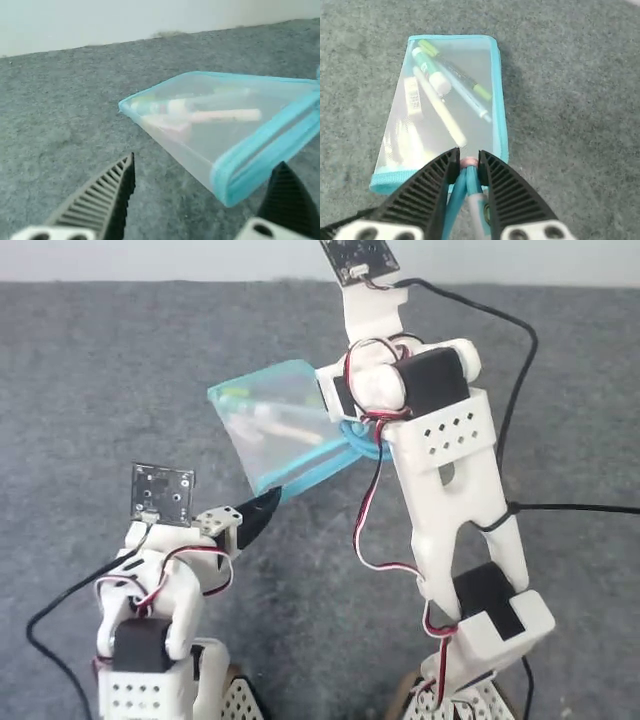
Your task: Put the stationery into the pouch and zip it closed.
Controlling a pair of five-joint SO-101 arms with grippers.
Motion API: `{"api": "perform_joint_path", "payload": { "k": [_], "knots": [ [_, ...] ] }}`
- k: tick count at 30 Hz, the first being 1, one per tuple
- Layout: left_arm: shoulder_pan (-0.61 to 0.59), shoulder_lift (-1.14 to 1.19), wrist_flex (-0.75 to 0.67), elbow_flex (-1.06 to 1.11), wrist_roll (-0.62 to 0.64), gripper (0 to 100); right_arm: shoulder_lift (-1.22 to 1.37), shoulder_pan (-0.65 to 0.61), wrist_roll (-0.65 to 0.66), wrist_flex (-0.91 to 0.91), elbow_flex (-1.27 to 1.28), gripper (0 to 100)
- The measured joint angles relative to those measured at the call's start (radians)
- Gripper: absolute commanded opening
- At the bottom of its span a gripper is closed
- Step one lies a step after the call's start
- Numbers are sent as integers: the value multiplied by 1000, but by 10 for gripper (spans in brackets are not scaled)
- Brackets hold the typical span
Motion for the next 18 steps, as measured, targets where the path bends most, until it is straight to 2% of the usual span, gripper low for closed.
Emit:
{"api": "perform_joint_path", "payload": {
  "k": [5,12,18],
  "knots": [
    [-5,0,-74,100,-5,397,0,2,0,6,0,6],
    [-15,0,-103,118,-18,370,0,-21,0,55,-52,6],
    [-9,-5,-195,192,-35,360,-43,-25,0,55,-97,6]
  ]
}}
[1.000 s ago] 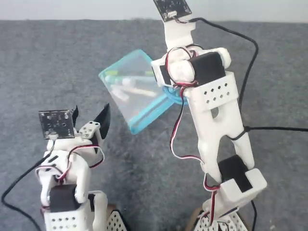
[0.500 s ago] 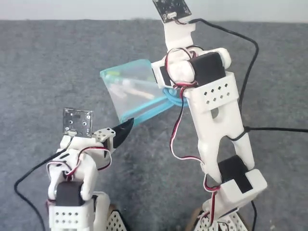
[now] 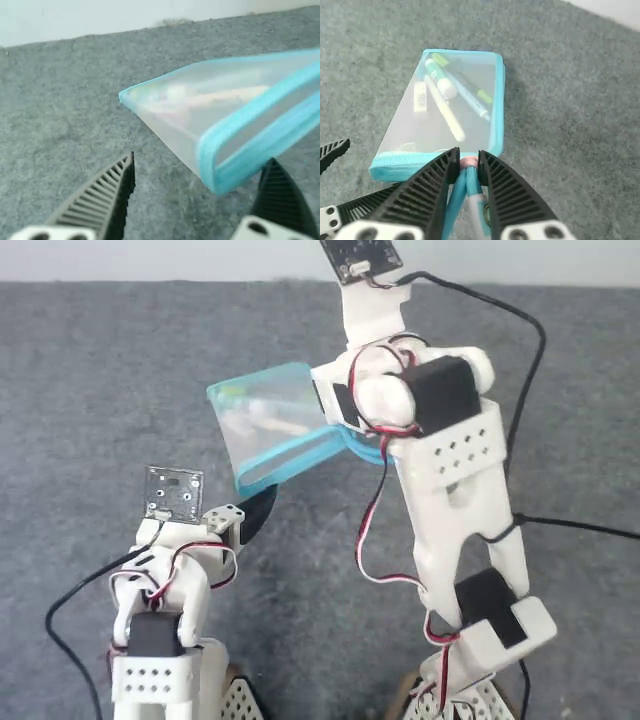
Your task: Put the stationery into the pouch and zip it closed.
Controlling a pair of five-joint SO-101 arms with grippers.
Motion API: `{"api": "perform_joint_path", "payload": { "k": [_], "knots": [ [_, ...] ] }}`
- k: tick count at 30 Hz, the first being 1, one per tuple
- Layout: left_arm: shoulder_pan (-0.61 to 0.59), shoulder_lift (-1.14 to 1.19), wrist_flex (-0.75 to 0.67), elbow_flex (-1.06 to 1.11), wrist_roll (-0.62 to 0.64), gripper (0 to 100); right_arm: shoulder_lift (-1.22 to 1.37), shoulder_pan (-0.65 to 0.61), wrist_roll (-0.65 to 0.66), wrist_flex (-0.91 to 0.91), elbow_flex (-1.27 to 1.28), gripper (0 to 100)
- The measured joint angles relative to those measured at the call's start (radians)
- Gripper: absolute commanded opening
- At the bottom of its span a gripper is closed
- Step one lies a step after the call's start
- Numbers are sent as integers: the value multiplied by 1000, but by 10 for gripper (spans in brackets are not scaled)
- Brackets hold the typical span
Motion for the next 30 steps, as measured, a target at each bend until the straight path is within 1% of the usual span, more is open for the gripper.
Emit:
{"api": "perform_joint_path", "payload": {
  "k": [5,8,13,16,22,26,30],
  "knots": [
    [-12,-3,-38,26,-14,360,-49,-8,0,0,21,6],
    [-52,5,-86,55,-21,360,-78,-8,0,2,55,6],
    [-115,5,-92,55,-21,360,-117,-31,3,2,137,6],
    [-137,5,-38,18,-21,360,-121,-32,6,2,173,6],
    [-147,5,189,-130,-23,361,-121,-29,9,2,199,6],
    [-204,5,210,-166,-17,361,-121,-12,9,2,199,6],
    [-221,5,210,-166,-5,361,-121,-12,9,2,199,6]
  ]
}}
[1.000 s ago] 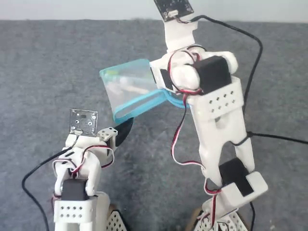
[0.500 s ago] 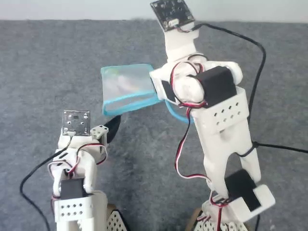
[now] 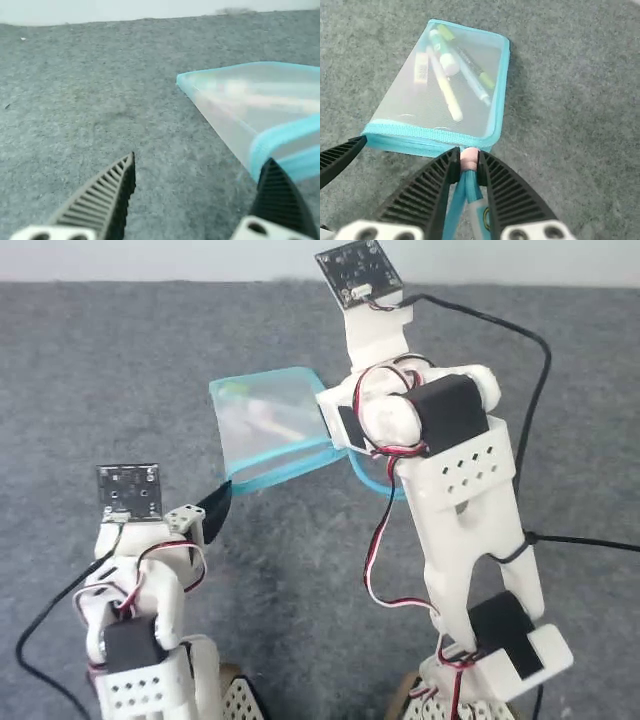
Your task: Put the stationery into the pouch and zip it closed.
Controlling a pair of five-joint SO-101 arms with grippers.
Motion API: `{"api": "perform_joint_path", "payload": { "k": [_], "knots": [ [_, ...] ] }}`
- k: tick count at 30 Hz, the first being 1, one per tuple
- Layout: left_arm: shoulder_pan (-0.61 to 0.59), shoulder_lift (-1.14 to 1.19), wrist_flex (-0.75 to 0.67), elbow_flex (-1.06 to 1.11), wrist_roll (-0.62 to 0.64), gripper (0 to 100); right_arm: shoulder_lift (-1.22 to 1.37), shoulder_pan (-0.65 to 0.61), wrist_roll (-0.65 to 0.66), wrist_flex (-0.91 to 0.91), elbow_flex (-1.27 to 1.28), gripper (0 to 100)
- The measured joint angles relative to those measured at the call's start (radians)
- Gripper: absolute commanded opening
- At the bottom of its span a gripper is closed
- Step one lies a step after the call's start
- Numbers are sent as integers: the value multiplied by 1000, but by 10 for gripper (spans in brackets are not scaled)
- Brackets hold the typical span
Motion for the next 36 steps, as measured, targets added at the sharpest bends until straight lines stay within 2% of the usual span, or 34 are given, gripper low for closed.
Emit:
{"api": "perform_joint_path", "payload": {
  "k": [10,16,21,30,36],
  "knots": [
    [9,0,-152,72,8,360,0,-25,0,0,0,6],
    [63,0,-189,101,8,360,-6,-95,0,0,0,6],
    [64,0,-221,143,8,359,-95,-98,0,0,6,6],
    [66,0,-247,172,8,340,-338,-146,63,0,218,6],
    [71,0,-269,181,8,317,-373,-150,147,-43,427,6]
  ]
}}
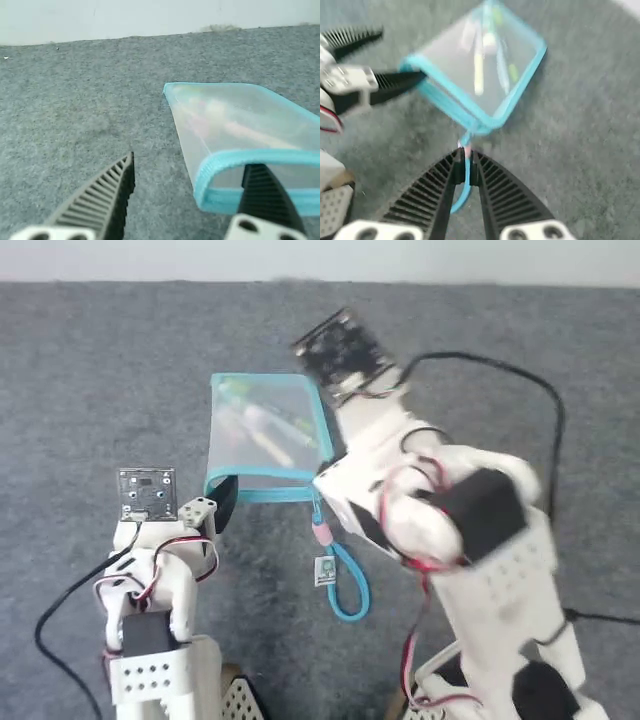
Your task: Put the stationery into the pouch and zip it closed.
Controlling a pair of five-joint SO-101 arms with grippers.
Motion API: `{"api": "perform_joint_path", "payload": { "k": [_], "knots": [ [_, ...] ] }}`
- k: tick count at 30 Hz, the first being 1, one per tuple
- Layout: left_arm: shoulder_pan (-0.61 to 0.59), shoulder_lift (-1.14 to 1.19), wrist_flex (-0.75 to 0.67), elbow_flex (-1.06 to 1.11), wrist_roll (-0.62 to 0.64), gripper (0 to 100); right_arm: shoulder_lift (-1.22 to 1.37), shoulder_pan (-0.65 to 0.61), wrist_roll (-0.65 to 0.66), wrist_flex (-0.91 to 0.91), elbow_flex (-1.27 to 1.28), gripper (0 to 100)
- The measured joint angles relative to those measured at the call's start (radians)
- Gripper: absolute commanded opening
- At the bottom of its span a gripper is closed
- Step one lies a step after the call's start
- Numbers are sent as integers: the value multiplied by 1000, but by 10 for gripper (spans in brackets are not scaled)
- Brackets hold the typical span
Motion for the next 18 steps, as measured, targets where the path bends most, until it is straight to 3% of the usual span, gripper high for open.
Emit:
{"api": "perform_joint_path", "payload": {
  "k": [3,10,13,18],
  "knots": [
    [2,0,0,0,0,317,0,2,26,-114,157,14],
    [2,0,0,0,0,317,5,0,37,-437,454,174],
    [2,0,0,0,3,317,5,-8,37,-555,557,184],
    [2,0,0,0,3,317,5,-117,78,-606,629,187]
  ]
}}
